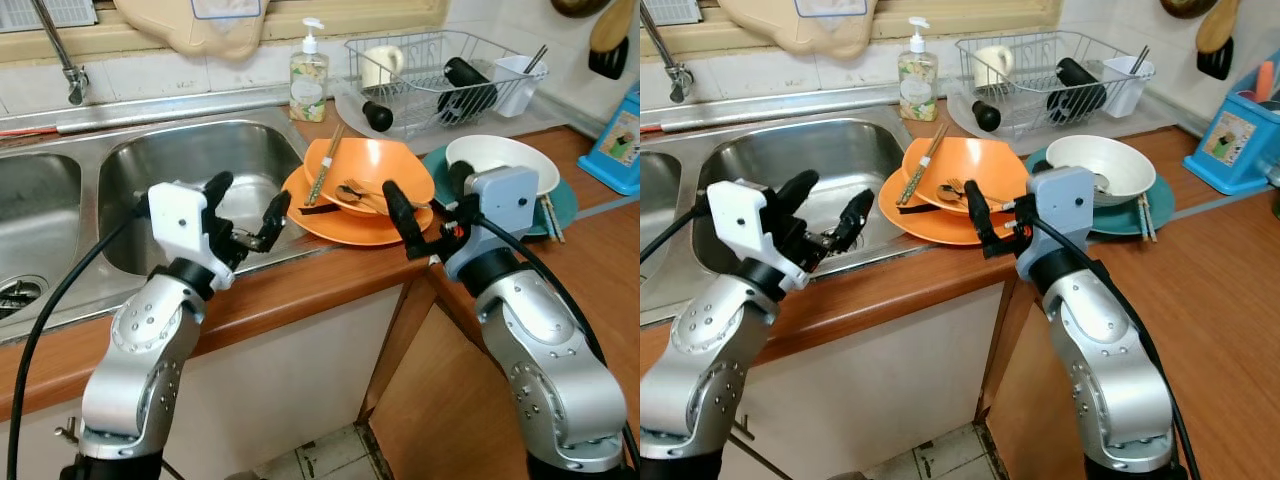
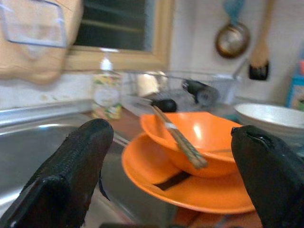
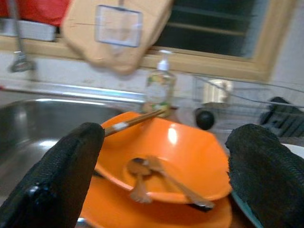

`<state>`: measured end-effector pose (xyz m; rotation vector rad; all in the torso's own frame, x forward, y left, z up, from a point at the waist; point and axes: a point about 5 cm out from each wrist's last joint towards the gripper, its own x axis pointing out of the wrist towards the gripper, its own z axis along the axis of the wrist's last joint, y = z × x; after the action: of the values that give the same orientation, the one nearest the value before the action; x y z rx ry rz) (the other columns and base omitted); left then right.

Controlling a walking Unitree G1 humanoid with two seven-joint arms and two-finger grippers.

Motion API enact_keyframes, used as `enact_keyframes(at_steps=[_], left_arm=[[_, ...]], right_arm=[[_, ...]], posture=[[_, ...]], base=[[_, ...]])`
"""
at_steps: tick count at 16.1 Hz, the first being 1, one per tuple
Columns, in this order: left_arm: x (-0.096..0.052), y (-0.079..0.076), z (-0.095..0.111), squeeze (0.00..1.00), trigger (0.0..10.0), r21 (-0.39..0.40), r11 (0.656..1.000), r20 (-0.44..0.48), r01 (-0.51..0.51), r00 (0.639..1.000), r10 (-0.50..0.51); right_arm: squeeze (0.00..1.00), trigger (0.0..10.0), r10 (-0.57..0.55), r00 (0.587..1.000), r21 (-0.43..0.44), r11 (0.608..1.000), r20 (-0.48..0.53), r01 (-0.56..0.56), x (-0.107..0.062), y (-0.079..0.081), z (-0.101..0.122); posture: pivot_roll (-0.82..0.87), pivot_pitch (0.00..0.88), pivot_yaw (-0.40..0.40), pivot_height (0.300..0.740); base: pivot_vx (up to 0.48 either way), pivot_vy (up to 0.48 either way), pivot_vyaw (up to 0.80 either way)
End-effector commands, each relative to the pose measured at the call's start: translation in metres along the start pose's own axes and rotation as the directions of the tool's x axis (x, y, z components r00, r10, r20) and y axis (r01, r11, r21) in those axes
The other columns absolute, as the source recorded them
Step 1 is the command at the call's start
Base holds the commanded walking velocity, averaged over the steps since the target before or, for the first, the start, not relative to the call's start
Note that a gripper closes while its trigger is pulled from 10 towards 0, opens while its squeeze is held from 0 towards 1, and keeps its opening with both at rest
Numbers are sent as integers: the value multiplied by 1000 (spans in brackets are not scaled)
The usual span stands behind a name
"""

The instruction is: Kitchen organization

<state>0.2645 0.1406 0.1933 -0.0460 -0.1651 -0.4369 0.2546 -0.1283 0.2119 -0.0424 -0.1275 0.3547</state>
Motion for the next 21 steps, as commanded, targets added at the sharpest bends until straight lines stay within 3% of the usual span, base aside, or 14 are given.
enact_keyframes(at_steps=[1, 2, 7, 8, 9, 10, 12, 13, 14, 15, 16, 17, 21], left_arm=[[6, -4, 0, 412, 10000, -12, 998, -18, 53, 998, -54], [8, -5, 0, 0, 10000, -21, 997, -25, 77, 997, -77], [21, -19, -14, 0, 10000, 1, 977, -136, 215, 968, -213], [22, -19, -18, 0, 8980, 18, 974, -157, 225, 963, -219], [26, -18, -22, 0, 3490, 38, 975, -172, 219, 962, -210], [33, -14, -24, 0, 1882, 57, 984, -166, 171, 973, -160], [37, -12, -25, 0, 1804, 66, 986, -169, 156, 975, -143], [43, -12, -27, 0, 3961, 65, 985, -171, 159, 974, -146], [44, -12, -27, 0, 3961, 64, 985, -171, 161, 974, -148], [46, -13, -28, 0, 4706, 63, 985, -169, 162, 974, -149], [48, -14, -29, 0, 6196, 56, 985, -165, 161, 975, -150], [50, -15, -30, 0, 6627, 53, 986, -164, 159, 975, -149], [59, -14, -32, 0, 4078, 49, 989, -155, 140, 979, -131]], right_arm=[[0, 10000, 36, 999, -12, 999, 17, -36, -4, -3, 7], [0, 10000, 68, 998, -23, 997, 12, -67, -6, -4, 7], [0, 10000, 224, 972, -77, 970, -78, -230, -19, -3, -1], [0, 10000, 230, 970, -83, 968, -83, -237, -19, -3, -2], [0, 10000, 238, 967, -92, 965, -89, -246, -20, -2, -3], [0, 10000, 246, 965, -101, 962, -92, -255, -21, -1, -3], [0, 10000, 250, 964, -100, 961, -94, -259, -22, 0, -4], [0, 10000, 262, 960, -99, 957, -99, -272, -24, 2, -5], [0, 10000, 265, 959, -99, 957, -100, -274, -24, 2, -5], [0, 10000, 268, 958, -100, 955, -102, -278, -24, 3, -5], [0, 10000, 270, 957, -100, 955, -103, -280, -25, 4, -6], [0, 10000, 272, 957, -100, 954, -105, -282, -25, 5, -6], [0, 10000, 279, 954, -106, 951, -107, -290, -24, 6, -6]], posture=[[-108, 0, 13, 740], [-111, 0, 17, 740], [-116, 0, 25, 740], [-119, 0, 27, 740], [-123, 0, 30, 740], [-124, 0, 32, 740], [-125, 0, 34, 740], [-128, 0, 36, 740], [-128, 0, 36, 740], [-130, 0, 38, 740], [-130, 0, 38, 740], [-131, 0, 39, 740], [-132, 0, 35, 740]], base=[[0, 0, 0], [0, 0, 0], [0, 0, 0], [0, 0, 0], [0, 0, 0], [0, 0, 0], [0, 0, 0], [0, 0, 0], [0, 0, 0], [0, 0, 0], [0, 0, 0], [0, 0, 0], [0, 0, 0]])
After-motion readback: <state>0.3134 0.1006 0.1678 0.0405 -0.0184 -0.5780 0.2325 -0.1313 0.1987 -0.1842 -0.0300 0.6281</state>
